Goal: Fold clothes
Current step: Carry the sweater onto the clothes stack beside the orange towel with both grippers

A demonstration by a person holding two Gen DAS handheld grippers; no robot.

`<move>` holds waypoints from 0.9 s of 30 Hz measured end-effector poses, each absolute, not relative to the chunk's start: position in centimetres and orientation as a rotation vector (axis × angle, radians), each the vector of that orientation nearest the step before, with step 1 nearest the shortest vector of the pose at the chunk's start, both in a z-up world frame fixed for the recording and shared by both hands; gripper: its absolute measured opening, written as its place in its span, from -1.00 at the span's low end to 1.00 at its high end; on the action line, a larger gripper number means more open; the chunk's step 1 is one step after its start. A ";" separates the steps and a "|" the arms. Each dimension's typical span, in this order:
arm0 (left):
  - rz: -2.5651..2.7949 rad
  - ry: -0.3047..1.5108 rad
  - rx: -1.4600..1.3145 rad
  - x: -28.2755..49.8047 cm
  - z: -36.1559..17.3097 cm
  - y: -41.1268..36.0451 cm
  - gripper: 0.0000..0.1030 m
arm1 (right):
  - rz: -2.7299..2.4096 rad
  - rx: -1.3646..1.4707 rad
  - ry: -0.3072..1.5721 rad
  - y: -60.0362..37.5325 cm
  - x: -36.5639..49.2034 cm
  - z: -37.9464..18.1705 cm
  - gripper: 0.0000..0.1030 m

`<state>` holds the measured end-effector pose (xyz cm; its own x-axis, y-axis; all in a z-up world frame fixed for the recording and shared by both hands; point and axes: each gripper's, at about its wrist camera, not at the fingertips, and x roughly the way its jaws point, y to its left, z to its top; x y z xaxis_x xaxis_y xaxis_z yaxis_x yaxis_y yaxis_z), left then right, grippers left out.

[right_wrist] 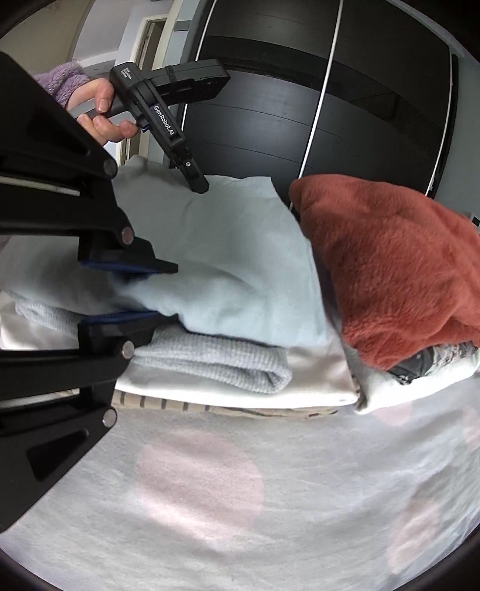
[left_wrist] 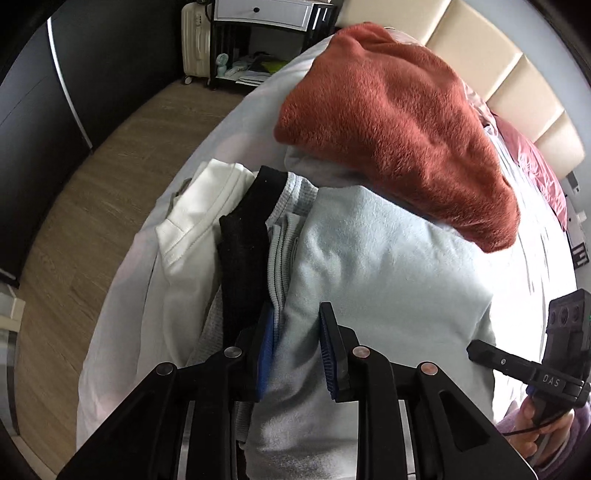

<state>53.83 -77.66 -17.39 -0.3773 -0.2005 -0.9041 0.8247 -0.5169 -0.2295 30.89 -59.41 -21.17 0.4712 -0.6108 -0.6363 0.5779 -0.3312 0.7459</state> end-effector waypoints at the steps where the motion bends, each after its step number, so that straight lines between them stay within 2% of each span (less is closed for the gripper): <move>1: -1.951 0.945 1.136 54.1 -17.6 -77.9 -0.51 | -1.204 1.469 -0.017 -59.6 30.9 -21.2 -0.66; 5: -1.936 0.919 1.127 54.1 -17.4 -77.4 -0.45 | -1.204 1.429 0.018 -59.4 31.1 -21.0 -0.65; 10: -1.900 0.858 1.100 54.1 -15.4 -76.0 -0.39 | -1.190 1.433 -0.039 -58.5 30.0 -20.4 -0.61; 14: -1.870 0.724 1.069 55.0 -12.7 -73.8 -0.39 | -1.304 1.312 -0.003 -56.0 29.5 -17.5 -0.54; 18: -1.903 0.715 1.018 56.6 -10.9 -71.3 -0.39 | -1.316 1.203 0.005 -54.9 29.8 -15.1 -0.59; 21: -1.914 0.646 1.071 56.1 -10.1 -69.3 -0.39 | -1.260 1.153 0.060 -55.2 31.9 -14.3 -0.59; 27: -1.781 0.595 1.201 56.2 -13.6 -68.9 -0.40 | -1.233 1.135 0.273 -55.8 37.1 -15.6 -0.59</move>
<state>56.17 -68.93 -13.59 -0.1439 -0.4002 -0.9050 0.8639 -0.4970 0.0824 37.09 -55.82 -15.61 0.3768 -0.5989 -0.7066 0.8416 -0.0974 0.5313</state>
